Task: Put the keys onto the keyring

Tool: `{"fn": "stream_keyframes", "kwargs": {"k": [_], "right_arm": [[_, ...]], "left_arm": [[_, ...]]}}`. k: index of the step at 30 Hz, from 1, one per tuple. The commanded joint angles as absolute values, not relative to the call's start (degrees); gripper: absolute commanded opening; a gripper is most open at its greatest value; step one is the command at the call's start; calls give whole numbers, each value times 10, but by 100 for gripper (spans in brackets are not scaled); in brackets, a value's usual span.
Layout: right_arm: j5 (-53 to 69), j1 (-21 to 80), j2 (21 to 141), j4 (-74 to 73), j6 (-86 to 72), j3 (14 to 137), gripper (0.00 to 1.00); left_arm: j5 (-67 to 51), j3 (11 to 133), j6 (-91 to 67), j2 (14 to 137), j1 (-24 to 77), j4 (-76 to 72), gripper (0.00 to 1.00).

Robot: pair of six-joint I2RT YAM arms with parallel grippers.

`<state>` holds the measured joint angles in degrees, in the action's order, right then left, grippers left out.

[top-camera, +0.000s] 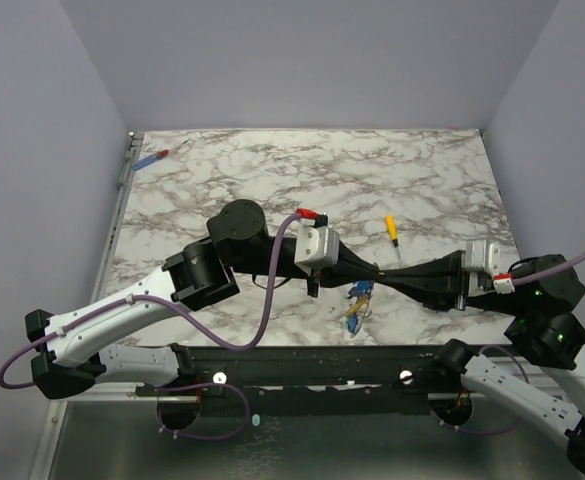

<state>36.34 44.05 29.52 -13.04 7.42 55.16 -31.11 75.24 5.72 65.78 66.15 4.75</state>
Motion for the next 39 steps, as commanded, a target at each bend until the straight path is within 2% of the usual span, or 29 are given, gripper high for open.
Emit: {"fn": "stream_keyframes", "kwargs": {"k": [1, 6, 11, 14, 17, 25, 30, 39], "right_arm": [[375, 442, 290, -102, 71, 570, 1], [346, 442, 287, -105, 70, 565, 2], [320, 442, 290, -164, 94, 587, 32], [298, 441, 293, -215, 119, 601, 43], [271, 442, 299, -268, 145, 618, 49], [232, 442, 349, -383, 175, 654, 53], [240, 442, 377, -398, 176, 665, 53], [243, 442, 387, -378, 175, 661, 44]], "left_arm": [[-317, 759, 62, 662, 665, 64, 0], [-306, 762, 73, 663, 665, 81, 0], [-265, 763, 102, 651, 665, 107, 0], [-249, 761, 112, 649, 665, 112, 0], [-243, 759, 118, 649, 665, 114, 0], [-203, 755, 134, 661, 665, 120, 0], [-182, 750, 145, 672, 665, 124, 0], [-174, 743, 152, 685, 665, 125, 0]]}}
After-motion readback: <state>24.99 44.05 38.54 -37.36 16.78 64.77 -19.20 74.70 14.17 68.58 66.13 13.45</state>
